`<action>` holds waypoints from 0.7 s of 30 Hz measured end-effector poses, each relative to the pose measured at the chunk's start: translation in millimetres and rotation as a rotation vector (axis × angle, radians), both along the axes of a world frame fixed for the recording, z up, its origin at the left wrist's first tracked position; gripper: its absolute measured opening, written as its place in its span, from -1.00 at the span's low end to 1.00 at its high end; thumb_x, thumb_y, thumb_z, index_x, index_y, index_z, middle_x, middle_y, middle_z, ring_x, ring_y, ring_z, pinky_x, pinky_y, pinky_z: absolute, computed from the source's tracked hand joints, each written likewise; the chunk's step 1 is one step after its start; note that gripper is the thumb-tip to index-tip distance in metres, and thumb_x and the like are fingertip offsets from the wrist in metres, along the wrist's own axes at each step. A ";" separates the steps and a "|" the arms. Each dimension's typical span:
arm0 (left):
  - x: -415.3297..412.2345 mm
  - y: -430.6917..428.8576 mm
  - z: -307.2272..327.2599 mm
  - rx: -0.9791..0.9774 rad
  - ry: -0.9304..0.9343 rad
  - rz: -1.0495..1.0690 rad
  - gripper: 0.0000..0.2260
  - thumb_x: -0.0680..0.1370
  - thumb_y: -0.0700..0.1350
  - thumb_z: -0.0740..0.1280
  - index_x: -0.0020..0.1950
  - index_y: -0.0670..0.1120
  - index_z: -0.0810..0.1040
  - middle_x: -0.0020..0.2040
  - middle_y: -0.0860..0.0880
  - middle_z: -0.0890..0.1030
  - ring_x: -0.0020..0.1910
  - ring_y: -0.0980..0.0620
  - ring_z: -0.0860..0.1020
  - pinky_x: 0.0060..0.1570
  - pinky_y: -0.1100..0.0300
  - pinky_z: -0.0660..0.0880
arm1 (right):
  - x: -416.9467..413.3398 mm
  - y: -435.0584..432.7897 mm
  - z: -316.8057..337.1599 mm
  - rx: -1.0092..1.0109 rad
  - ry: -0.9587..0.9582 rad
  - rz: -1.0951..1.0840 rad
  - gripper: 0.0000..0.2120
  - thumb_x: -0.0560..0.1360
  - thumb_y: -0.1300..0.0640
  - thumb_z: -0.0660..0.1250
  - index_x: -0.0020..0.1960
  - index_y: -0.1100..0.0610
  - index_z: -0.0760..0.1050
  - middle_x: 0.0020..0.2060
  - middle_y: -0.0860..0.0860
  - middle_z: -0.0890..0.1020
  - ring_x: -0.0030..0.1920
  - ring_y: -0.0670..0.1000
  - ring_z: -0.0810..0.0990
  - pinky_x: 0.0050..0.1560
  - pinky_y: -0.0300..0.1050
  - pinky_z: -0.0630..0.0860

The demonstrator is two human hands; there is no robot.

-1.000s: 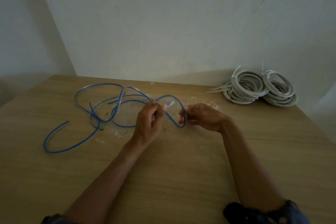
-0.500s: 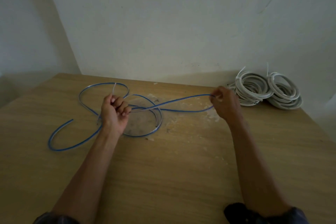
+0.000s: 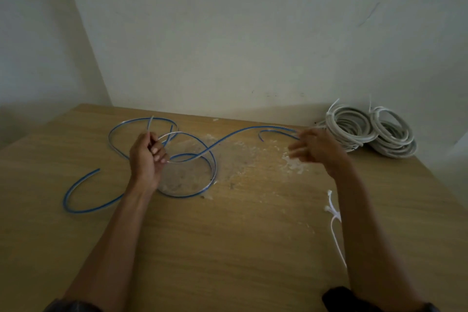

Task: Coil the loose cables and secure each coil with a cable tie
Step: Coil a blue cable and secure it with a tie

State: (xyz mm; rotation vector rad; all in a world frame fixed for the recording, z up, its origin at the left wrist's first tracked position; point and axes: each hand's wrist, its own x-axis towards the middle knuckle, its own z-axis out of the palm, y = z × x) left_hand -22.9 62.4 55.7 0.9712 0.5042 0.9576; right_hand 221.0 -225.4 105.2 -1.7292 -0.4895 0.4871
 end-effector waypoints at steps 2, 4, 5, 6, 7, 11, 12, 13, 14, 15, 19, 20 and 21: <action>7.1 -11.8 -0.7 -0.014 -0.014 -0.142 -0.72 0.72 -0.05 0.12 -0.12 -0.07 0.49 -0.43 0.06 0.33 -0.46 0.10 0.30 -0.39 0.21 0.34 | -5.0 -4.5 -0.5 -0.440 -0.152 0.193 -0.78 0.69 0.09 0.21 0.12 0.22 0.53 -0.27 0.19 0.72 -0.49 -0.01 0.61 -0.51 -0.27 0.36; 14.5 -27.0 -2.4 0.001 0.014 -0.252 -0.74 0.72 -0.06 0.14 -0.02 -0.13 0.55 -0.43 0.03 0.34 -0.45 0.07 0.35 -0.29 0.15 0.42 | -5.1 -4.7 0.4 -0.699 -0.306 0.312 -0.74 0.64 -0.02 0.31 0.03 0.18 0.60 -0.40 0.05 0.70 -0.48 -0.04 0.58 -0.47 -0.23 0.38; 17.7 -35.8 -1.6 0.014 0.027 -0.309 -0.75 0.71 -0.08 0.14 0.05 -0.16 0.56 -0.45 0.03 0.33 -0.47 0.06 0.36 -0.26 0.13 0.45 | -4.9 -1.7 1.4 -0.739 -0.403 0.290 -0.73 0.61 -0.06 0.35 -0.05 0.14 0.62 -0.41 0.02 0.68 -0.45 -0.04 0.59 -0.41 -0.20 0.43; 20.0 -44.3 -0.2 0.024 0.036 -0.371 -0.75 0.71 -0.10 0.12 0.10 -0.18 0.56 -0.47 0.03 0.31 -0.49 0.06 0.36 -0.26 0.13 0.50 | -5.6 2.7 2.3 -0.724 -0.499 0.230 -0.71 0.59 -0.11 0.36 -0.12 0.09 0.63 -0.38 0.02 0.68 -0.37 -0.02 0.63 -0.32 -0.15 0.49; 22.1 -53.2 2.3 0.027 0.039 -0.431 -0.75 0.71 -0.12 0.11 0.11 -0.20 0.55 -0.49 0.03 0.30 -0.50 0.06 0.36 -0.26 0.13 0.53 | -7.5 8.3 2.8 -0.674 -0.571 0.169 -0.68 0.57 -0.16 0.37 -0.16 0.07 0.64 -0.33 0.04 0.68 -0.27 0.01 0.65 -0.21 -0.10 0.52; 27.5 -76.9 8.8 -0.097 0.021 -0.564 -0.71 0.71 -0.12 0.06 -0.10 -0.16 0.47 -0.38 -0.06 0.43 -0.36 -0.05 0.52 -0.23 0.09 0.60 | -27.2 22.8 1.2 -0.811 -0.691 0.143 -0.59 0.56 -0.26 0.31 -0.13 0.06 0.69 -0.17 0.07 0.65 -0.03 0.06 0.60 0.01 -0.05 0.46; 28.1 -78.2 8.1 -0.141 0.012 -0.565 -0.70 0.71 -0.12 0.05 -0.15 -0.14 0.44 -0.35 -0.08 0.47 -0.31 -0.08 0.56 -0.20 0.07 0.62 | -32.2 23.7 2.2 -0.850 -0.736 0.128 -0.63 0.56 -0.24 0.32 -0.12 0.02 0.69 -0.15 0.03 0.63 0.02 0.05 0.57 0.08 -0.02 0.43; 28.8 -77.8 7.3 -0.183 -0.002 -0.552 -0.70 0.71 -0.12 0.05 -0.18 -0.13 0.40 -0.32 -0.10 0.50 -0.27 -0.10 0.58 -0.17 0.05 0.63 | -35.2 25.4 4.8 -0.801 -0.770 0.127 -0.70 0.57 -0.19 0.33 -0.10 -0.01 0.69 -0.15 -0.01 0.60 0.03 0.03 0.55 0.11 0.00 0.40; 29.1 -76.7 6.8 -0.225 -0.021 -0.527 -0.71 0.70 -0.12 0.05 -0.20 -0.11 0.36 -0.31 -0.10 0.53 -0.25 -0.11 0.60 -0.14 0.03 0.64 | -37.0 26.9 8.0 -0.630 -0.750 0.166 -0.76 0.59 -0.11 0.34 -0.09 0.00 0.68 -0.17 -0.04 0.61 0.01 0.02 0.58 0.08 -0.02 0.41; 29.5 -74.8 6.2 -0.271 -0.048 -0.498 -0.71 0.69 -0.12 0.07 -0.22 -0.10 0.34 -0.30 -0.10 0.54 -0.26 -0.10 0.61 -0.13 0.03 0.63 | -39.3 29.2 11.3 -0.375 -0.636 0.228 -0.80 0.61 -0.01 0.34 -0.08 0.04 0.67 -0.20 -0.05 0.63 -0.06 0.02 0.62 0.03 -0.04 0.45; 29.6 -68.9 5.2 -0.340 -0.117 -0.422 -0.63 0.73 0.00 0.11 -0.25 -0.07 0.36 -0.33 -0.03 0.48 -0.37 0.02 0.52 -0.17 0.12 0.50 | -58.1 34.1 27.8 0.281 -0.232 0.348 -0.83 0.67 0.14 0.26 0.02 0.14 0.62 -0.38 0.05 0.56 -0.36 0.01 0.48 -0.28 -0.14 0.44; 29.5 -69.6 5.5 -0.334 -0.123 -0.410 -0.63 0.73 0.01 0.11 -0.23 -0.07 0.41 -0.31 -0.03 0.52 -0.35 0.02 0.55 -0.16 0.12 0.55 | -62.3 33.3 30.6 0.307 -0.222 0.415 -0.83 0.66 0.12 0.26 0.06 0.15 0.62 -0.36 0.05 0.56 -0.36 0.00 0.48 -0.29 -0.17 0.44; 30.0 -70.8 5.5 -0.339 -0.133 -0.401 -0.64 0.73 0.01 0.12 -0.20 -0.09 0.48 -0.28 -0.04 0.59 -0.30 0.01 0.61 -0.14 0.09 0.62 | -64.3 31.7 31.7 0.293 -0.215 0.519 -0.83 0.63 0.11 0.28 0.09 0.15 0.62 -0.34 0.07 0.58 -0.35 -0.01 0.50 -0.28 -0.19 0.45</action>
